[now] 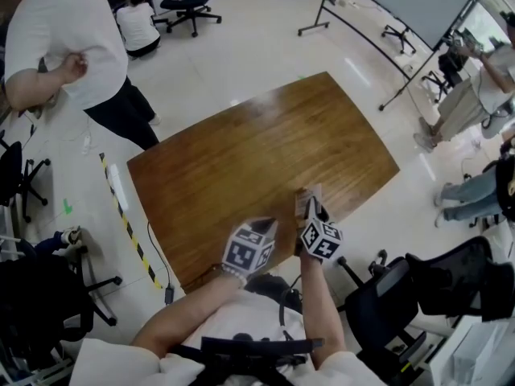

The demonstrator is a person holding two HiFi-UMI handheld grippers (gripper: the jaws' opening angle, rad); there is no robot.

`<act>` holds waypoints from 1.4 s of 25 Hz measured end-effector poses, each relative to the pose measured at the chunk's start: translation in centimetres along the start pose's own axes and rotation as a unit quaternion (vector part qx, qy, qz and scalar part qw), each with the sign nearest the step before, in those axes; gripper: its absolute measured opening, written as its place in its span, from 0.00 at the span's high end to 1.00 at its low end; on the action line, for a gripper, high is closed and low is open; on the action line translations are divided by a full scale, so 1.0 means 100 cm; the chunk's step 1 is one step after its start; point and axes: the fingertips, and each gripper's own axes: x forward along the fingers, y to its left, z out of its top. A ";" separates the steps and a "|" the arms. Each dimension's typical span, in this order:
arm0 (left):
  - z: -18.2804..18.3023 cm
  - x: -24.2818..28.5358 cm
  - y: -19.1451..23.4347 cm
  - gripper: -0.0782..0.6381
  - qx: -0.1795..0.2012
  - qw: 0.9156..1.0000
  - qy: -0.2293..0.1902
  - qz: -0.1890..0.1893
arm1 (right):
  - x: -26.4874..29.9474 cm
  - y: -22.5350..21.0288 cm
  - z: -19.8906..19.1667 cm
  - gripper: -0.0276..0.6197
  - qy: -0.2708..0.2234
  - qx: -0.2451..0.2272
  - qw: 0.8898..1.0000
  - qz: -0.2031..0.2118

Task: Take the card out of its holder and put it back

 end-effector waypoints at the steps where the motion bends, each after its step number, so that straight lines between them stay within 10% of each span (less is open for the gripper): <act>1: 0.001 -0.001 0.001 0.90 0.000 1.000 -0.001 0.000 | -0.001 -0.001 0.001 0.88 0.001 0.000 1.000 -0.003; 13: 0.009 -0.033 -0.003 0.90 -0.018 0.999 -0.044 -0.005 | -0.054 0.019 0.065 0.66 -0.047 -0.024 0.999 0.002; 21: -0.001 -0.089 -0.011 0.90 -0.008 0.997 -0.071 -0.026 | -0.139 0.075 0.099 0.96 -0.108 -0.036 0.993 0.021; 35: -0.075 -0.176 -0.041 0.90 0.026 0.994 -0.050 -0.094 | -0.282 0.147 -0.024 0.96 -0.089 0.036 0.995 -0.002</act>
